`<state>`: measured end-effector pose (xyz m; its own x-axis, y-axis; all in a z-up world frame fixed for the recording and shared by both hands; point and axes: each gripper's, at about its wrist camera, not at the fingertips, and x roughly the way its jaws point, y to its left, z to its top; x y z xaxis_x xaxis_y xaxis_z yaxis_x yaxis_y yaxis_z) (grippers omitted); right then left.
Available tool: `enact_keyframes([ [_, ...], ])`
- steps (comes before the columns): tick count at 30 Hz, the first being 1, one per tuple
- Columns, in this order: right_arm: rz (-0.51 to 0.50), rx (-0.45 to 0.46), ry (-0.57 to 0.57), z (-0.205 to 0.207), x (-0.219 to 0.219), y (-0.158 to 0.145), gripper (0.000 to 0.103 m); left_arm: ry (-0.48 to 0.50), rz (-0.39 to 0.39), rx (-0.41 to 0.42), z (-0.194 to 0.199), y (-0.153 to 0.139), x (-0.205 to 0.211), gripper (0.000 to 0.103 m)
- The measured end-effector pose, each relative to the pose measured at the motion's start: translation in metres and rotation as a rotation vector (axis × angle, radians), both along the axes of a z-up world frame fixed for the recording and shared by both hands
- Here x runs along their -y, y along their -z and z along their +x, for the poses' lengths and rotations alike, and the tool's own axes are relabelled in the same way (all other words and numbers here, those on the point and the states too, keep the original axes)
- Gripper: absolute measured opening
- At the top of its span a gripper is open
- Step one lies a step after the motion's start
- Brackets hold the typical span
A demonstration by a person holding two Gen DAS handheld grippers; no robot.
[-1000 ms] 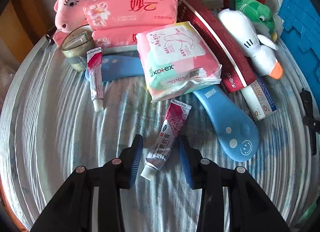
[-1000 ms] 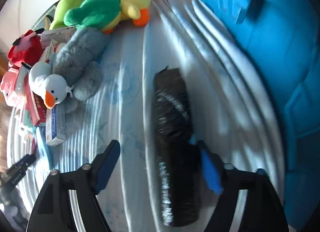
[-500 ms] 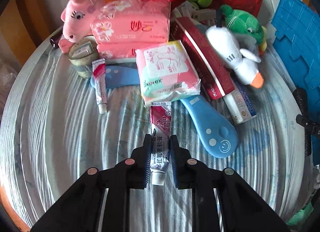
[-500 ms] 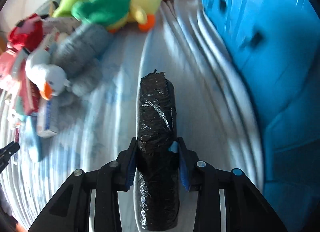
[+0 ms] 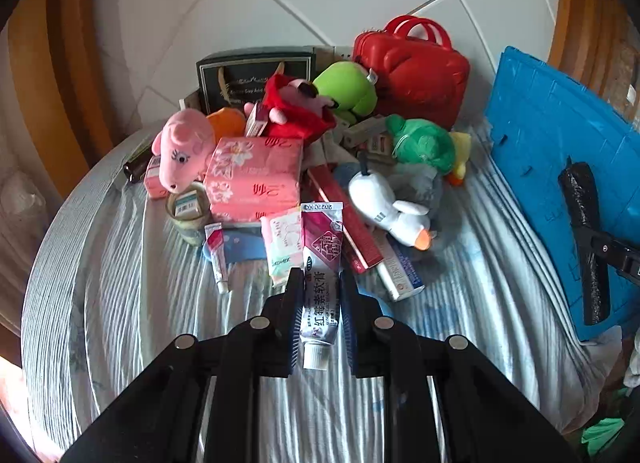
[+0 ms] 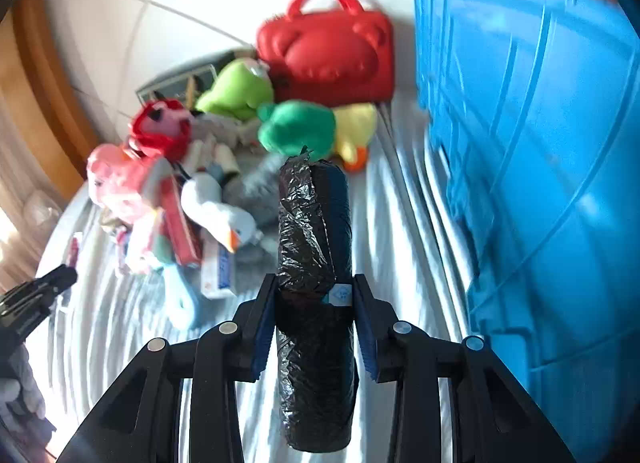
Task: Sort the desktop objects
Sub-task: 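Carry the tube and roll into the blue bin and open both tools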
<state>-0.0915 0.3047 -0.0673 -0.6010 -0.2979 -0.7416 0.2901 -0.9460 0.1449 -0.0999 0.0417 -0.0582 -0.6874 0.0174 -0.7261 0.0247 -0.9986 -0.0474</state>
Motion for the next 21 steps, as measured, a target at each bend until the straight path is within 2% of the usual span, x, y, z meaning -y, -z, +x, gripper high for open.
enact_keyframes([
  [6,-0.053,-0.089,-0.033,0.008,-0.001,-0.057,0.036,0.057,0.006,-0.100,-0.001,-0.045,-0.040,0.018],
  [14,-0.103,-0.205,-0.003,0.006,-0.052,-0.141,0.036,0.190,0.006,-0.253,-0.015,-0.122,-0.131,0.018],
  [18,-0.055,-0.274,0.044,0.002,-0.096,-0.184,0.036,0.279,0.016,-0.295,-0.026,-0.158,-0.194,0.018],
  [21,0.007,-0.302,0.084,-0.005,-0.131,-0.204,0.036,0.347,0.025,-0.302,-0.035,-0.180,-0.246,0.018],
])
